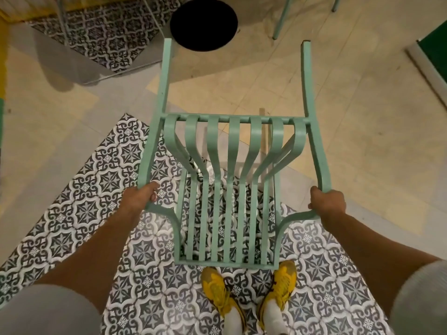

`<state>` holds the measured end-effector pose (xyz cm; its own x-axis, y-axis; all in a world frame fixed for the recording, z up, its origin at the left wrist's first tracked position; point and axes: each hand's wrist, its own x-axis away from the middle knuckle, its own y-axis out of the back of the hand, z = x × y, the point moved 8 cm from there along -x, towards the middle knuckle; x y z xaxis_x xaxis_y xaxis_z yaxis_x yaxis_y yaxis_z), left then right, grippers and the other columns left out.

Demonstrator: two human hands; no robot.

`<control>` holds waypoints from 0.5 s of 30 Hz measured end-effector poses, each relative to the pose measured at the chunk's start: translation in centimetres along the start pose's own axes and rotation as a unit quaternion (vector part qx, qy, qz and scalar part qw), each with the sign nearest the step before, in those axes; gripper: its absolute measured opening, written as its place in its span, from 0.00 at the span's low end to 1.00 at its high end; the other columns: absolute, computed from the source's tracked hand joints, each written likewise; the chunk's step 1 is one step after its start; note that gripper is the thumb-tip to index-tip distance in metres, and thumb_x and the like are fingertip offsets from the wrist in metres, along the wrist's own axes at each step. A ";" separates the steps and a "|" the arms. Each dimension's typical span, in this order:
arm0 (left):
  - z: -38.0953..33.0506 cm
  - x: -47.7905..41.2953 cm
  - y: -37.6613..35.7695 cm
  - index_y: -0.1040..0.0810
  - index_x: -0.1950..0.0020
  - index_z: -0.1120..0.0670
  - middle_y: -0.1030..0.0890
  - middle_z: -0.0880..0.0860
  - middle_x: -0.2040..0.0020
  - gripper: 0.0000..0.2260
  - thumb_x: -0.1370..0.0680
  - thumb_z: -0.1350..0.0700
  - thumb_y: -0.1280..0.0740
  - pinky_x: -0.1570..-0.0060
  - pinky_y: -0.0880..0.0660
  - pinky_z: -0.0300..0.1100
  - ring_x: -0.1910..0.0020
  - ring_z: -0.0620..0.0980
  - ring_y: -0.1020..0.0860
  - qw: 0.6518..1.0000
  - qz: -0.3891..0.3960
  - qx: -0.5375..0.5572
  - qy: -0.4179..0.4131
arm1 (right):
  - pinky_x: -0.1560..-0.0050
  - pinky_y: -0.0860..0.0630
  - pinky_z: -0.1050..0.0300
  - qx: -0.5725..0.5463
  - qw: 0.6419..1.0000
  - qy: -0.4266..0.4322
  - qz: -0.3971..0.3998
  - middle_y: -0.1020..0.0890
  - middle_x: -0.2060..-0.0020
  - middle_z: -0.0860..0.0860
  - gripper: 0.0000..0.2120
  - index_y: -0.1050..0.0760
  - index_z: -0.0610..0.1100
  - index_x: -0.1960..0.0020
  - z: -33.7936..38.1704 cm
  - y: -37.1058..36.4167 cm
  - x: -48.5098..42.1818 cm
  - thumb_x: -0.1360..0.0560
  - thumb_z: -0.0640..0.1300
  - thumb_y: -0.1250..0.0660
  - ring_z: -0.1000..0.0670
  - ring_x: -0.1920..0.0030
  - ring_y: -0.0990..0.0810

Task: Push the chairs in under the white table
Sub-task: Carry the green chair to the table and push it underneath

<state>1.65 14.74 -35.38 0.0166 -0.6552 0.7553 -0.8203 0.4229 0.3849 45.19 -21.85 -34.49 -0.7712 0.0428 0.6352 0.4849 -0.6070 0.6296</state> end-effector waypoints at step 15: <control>-14.1 9.5 4.6 0.20 0.55 0.59 0.25 0.52 0.67 0.05 0.29 0.61 0.31 0.76 0.28 0.40 0.76 0.48 0.29 0.994 -0.093 -0.040 -0.036 | 0.58 0.17 0.55 -0.143 0.985 0.088 0.049 0.12 0.64 0.50 0.32 0.15 0.43 0.53 7.4 7.1 8.4 0.33 0.73 0.22 0.51 0.65 0.12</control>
<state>6.08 19.29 -18.99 0.1202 -0.7679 0.6292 -0.7587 0.3378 0.5571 45.21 -19.92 -21.43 -0.7980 -0.1506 0.5835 0.4446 -0.8008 0.4014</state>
